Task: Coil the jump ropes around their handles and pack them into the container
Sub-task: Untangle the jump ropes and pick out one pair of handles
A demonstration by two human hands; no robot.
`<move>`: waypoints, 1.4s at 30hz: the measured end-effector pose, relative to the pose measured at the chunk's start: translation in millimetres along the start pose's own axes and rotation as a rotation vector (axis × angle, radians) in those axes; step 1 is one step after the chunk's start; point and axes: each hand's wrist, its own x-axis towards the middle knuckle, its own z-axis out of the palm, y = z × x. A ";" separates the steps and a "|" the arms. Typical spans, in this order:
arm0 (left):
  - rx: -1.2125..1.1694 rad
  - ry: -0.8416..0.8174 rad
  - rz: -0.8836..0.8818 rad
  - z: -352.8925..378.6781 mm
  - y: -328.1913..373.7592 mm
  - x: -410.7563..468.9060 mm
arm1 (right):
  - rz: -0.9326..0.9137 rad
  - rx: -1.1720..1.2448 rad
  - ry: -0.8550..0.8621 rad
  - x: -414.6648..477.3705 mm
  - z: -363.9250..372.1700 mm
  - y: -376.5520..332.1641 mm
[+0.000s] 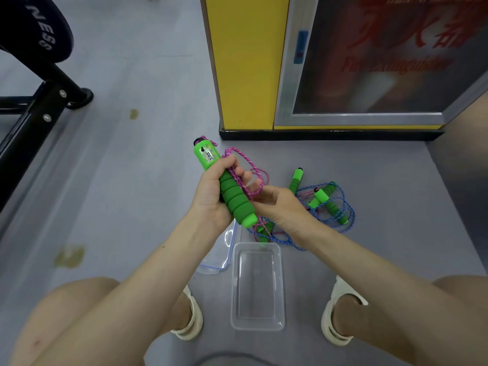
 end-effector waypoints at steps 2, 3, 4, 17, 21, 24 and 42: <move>0.053 0.011 -0.001 -1.0 -0.9 0.7 | 0.031 0.051 -0.004 0.8 1.3 0.1; 0.087 0.015 -0.004 -1.7 -0.7 1.3 | 0.049 0.023 -0.012 1.2 0.5 -0.6; 0.115 0.019 -0.007 -2.4 -0.1 2.0 | 0.065 -0.040 -0.021 1.4 -1.2 -1.5; 0.198 0.166 -0.032 -26.2 30.4 4.5 | 0.078 -0.438 -0.116 -5.8 -30.6 -20.2; 0.230 0.162 0.006 -30.7 37.1 4.1 | 0.073 -0.444 -0.181 -7.6 -35.6 -22.1; 0.231 0.188 0.107 -30.4 49.6 2.9 | 0.049 -0.602 -0.221 -6.3 -36.9 -20.1; 0.697 0.138 0.530 -27.3 62.6 -11.5 | 0.378 -0.005 0.141 7.6 -58.2 -45.4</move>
